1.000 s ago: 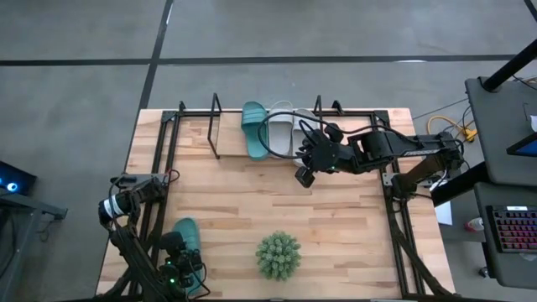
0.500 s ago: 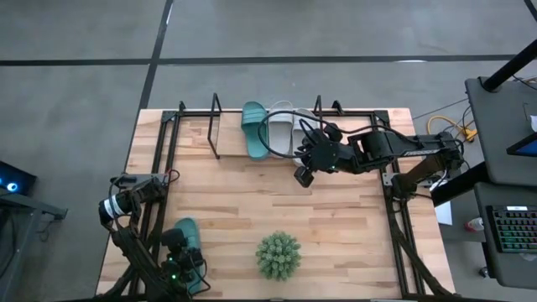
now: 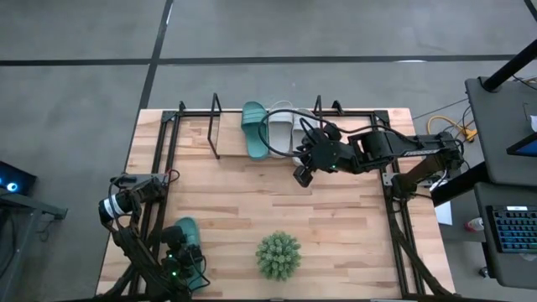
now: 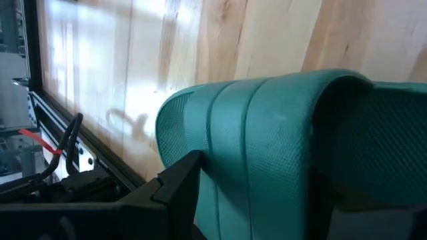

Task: Pick and place slides into the shelf
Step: Put the green slipper on the shelf

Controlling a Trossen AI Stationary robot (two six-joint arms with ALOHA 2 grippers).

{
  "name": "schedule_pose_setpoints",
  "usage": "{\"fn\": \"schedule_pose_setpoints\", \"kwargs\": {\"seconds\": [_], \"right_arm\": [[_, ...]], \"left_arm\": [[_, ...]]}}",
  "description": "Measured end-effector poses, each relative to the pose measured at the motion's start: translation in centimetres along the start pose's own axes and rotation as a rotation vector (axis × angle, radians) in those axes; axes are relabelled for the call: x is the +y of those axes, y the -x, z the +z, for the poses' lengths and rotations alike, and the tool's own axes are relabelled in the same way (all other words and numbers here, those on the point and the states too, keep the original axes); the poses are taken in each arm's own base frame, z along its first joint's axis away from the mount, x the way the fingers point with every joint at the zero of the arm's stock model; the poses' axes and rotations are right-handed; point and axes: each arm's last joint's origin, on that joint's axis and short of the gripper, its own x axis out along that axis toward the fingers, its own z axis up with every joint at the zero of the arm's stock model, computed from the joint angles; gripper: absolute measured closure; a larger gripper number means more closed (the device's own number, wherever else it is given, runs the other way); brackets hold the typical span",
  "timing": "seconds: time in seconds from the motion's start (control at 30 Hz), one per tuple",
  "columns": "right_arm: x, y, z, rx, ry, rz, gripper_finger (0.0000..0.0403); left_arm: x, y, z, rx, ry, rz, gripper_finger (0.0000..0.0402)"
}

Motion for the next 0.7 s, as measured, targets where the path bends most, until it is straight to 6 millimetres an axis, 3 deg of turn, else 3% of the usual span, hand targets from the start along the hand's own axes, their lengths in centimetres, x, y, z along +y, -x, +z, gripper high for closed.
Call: {"fn": "schedule_pose_setpoints", "kwargs": {"seconds": [0.23, 0.5, 0.7], "right_arm": [[0.02, 0.0, 0.02, -0.002, -0.002, 0.001, 0.0339], [0.02, 0.0, 0.03, -0.003, -0.002, 0.002, 0.0339], [0.03, 0.0, 0.04, -0.004, -0.003, 0.002, 0.0339]], "left_arm": [[0.03, -0.08, 0.06, 0.002, 0.001, 0.003, 0.0264], [0.07, -0.06, 0.09, 0.002, -0.007, 0.003, 0.0386], [0.07, -0.06, 0.09, 0.002, -0.026, 0.002, 0.0397]]}}
